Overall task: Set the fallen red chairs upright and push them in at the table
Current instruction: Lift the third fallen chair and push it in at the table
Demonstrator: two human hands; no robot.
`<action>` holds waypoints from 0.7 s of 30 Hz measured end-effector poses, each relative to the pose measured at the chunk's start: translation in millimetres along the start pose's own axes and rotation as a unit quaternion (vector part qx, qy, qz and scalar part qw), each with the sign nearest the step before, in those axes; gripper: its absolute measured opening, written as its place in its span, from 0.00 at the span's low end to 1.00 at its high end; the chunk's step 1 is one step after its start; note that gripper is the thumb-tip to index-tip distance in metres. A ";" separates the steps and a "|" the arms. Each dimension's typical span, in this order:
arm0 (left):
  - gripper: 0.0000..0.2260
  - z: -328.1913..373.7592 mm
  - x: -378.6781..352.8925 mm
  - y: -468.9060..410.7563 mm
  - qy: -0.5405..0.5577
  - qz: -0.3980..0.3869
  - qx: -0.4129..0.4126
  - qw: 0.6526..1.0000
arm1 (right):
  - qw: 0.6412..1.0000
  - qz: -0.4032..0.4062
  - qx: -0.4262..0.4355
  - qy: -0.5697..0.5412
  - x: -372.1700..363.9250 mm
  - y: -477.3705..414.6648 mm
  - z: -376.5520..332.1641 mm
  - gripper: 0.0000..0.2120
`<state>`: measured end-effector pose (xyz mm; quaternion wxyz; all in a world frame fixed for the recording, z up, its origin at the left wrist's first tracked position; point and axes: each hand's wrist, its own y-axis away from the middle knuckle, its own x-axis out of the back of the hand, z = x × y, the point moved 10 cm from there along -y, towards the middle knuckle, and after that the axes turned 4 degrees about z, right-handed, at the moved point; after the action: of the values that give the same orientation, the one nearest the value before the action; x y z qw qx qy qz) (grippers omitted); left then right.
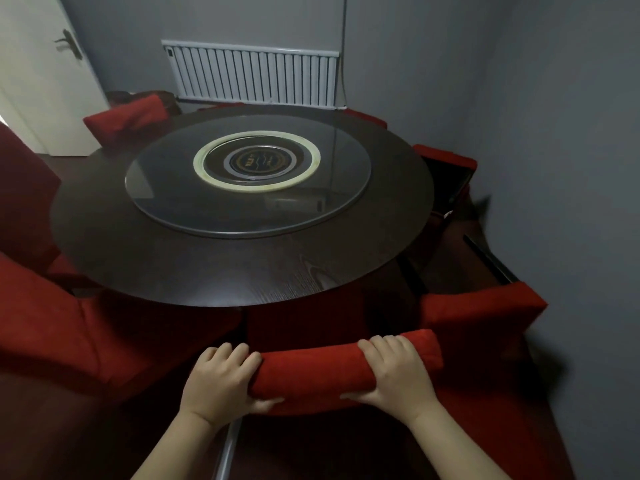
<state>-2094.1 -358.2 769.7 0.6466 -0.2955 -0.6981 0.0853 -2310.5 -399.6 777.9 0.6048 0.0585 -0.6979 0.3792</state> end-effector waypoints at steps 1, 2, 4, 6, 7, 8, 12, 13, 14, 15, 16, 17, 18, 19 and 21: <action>0.30 -3.9 -0.9 -0.1 -0.004 -0.001 -0.005 1.000 | 1.000 -0.007 -0.004 -0.001 -0.2 -1.3 -2.9 0.39; 0.31 -8.7 -1.0 0.4 -0.008 -0.001 -0.009 1.000 | 1.000 -0.014 -0.006 0.000 -1.3 -2.5 -7.3 0.39; 0.31 -18.0 -1.0 0.9 -0.013 0.002 -0.013 1.000 | 1.000 -0.029 -0.007 0.005 -3.6 -5.9 -14.8 0.39; 0.32 -22.7 -0.8 1.5 -0.012 0.004 -0.013 1.000 | 0.999 -0.037 -0.012 0.010 -4.1 -8.5 -18.4 0.39; 0.32 -23.1 -0.6 2.0 -0.011 0.007 -0.012 1.000 | 0.999 -0.035 -0.016 0.008 -3.7 -7.9 -18.4 0.39; 0.32 -22.7 -0.2 2.6 -0.009 0.009 -0.011 1.000 | 0.999 -0.032 -0.021 0.005 -3.3 -6.0 -17.5 0.39; 0.32 -21.8 4.4 2.4 0.000 0.016 -0.010 1.000 | 0.999 -0.001 -0.033 0.020 -2.0 9.0 -13.9 0.40; 0.32 -22.1 5.3 2.9 0.002 0.015 -0.010 1.000 | 0.999 0.008 -0.038 0.020 -2.2 12.4 -14.0 0.42; 0.32 -22.3 5.4 3.7 0.004 0.014 -0.010 1.000 | 0.999 0.016 -0.043 0.017 -3.0 14.0 -14.2 0.42; 0.32 -23.0 4.7 4.4 0.006 0.014 -0.010 1.000 | 0.999 0.023 -0.048 0.009 -4.6 13.3 -14.3 0.42; 0.32 -22.6 3.6 4.8 0.009 0.013 -0.010 1.000 | 0.998 0.026 -0.052 0.002 -5.7 11.9 -13.0 0.42; 0.32 -23.5 2.4 4.6 0.012 0.014 -0.010 1.000 | 0.998 0.025 -0.056 -0.003 -7.8 8.7 -11.4 0.41; 0.32 -24.8 1.9 2.9 0.011 0.018 -0.011 1.000 | 0.998 0.023 -0.060 -0.008 -10.3 4.1 -8.8 0.41; 0.32 -27.1 1.8 -0.6 0.008 0.026 -0.012 1.000 | 0.998 0.021 -0.063 -0.010 -12.6 -1.6 -5.6 0.40; 0.31 -32.7 2.3 -12.5 0.007 0.032 -0.018 0.999 | 0.997 0.015 -0.071 0.000 -15.4 -13.7 0.9 0.37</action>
<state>-2066.7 -375.7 782.8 0.6427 -0.3296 -0.6855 0.0914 -2299.8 -415.6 770.6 0.6016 0.0052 -0.7239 0.3377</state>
